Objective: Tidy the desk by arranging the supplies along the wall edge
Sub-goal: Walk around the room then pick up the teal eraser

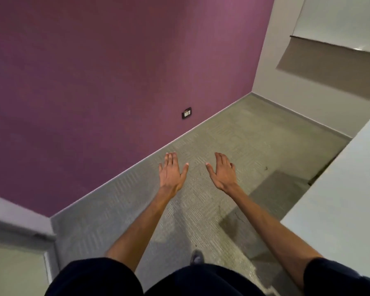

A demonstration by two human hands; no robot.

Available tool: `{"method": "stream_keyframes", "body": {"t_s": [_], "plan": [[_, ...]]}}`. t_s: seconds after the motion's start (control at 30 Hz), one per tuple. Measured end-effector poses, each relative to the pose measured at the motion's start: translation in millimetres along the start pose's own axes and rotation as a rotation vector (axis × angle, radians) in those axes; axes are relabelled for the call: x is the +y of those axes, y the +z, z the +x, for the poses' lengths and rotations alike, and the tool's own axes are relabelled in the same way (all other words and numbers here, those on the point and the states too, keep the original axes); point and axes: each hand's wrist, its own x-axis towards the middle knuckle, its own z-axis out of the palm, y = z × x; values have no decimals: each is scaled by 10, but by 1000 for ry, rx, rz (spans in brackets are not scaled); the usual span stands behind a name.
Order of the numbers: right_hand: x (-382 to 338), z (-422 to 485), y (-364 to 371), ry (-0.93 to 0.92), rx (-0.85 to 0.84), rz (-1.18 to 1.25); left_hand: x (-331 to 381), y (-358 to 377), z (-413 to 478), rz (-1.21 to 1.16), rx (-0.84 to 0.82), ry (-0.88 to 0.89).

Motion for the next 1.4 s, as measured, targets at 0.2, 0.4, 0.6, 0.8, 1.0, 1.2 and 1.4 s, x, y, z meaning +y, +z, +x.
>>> {"method": "stream_keyframes", "body": {"t_s": [0.2,0.4,0.6,0.8,1.0,1.2,1.4], "plan": [[201,860,-227,103,76,19,331,51,1055,31,-72,99],[637,1583,-453,217,146,60,872,323,1953,41,-162,187],[1348,2359,-723,302,198,63,1635,682,2915,21,-197,273],[2120,3104,-1204,408,218,60,2640,967,3839,72,-245,374],[2874,3608,-1730,494,289,51,3684,1246,4474,46,-241,486],[3606,3831,-2114,617,339,64,4536,1620,4907,67,-306,585],[4523,4202,-2481,742,343,71,5529,2095,5482,52,-344,676]]}}
